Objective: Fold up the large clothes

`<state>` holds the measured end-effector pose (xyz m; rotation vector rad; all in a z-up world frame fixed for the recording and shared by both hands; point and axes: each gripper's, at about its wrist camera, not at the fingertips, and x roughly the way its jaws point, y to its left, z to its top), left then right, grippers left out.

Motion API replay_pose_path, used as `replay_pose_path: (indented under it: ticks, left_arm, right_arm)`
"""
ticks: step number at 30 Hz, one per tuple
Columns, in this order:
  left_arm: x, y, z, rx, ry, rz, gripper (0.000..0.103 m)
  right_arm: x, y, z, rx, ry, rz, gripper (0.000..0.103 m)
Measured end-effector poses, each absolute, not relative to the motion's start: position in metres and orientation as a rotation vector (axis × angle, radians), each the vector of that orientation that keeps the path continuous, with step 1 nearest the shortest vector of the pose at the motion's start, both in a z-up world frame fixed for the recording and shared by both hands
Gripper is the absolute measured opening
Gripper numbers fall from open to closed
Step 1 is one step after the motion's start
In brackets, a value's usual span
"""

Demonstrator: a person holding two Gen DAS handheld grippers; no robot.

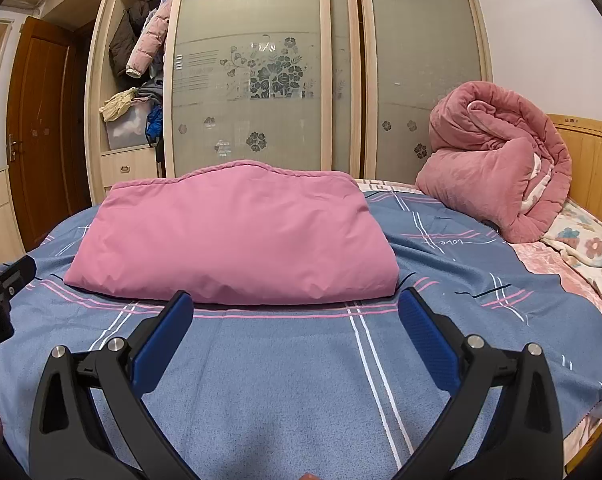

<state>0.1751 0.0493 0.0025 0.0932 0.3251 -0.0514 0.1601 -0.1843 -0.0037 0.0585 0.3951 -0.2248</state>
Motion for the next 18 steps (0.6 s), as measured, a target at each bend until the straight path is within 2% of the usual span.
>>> replay_pose_path:
  ticks: [18]
  left_arm:
    - [0.1739,0.0507,0.0035,0.071,0.327,-0.075,0.101]
  right_arm:
    - [0.1601,-0.1835,-0.0041,0.059,0.396,-0.224,0.102]
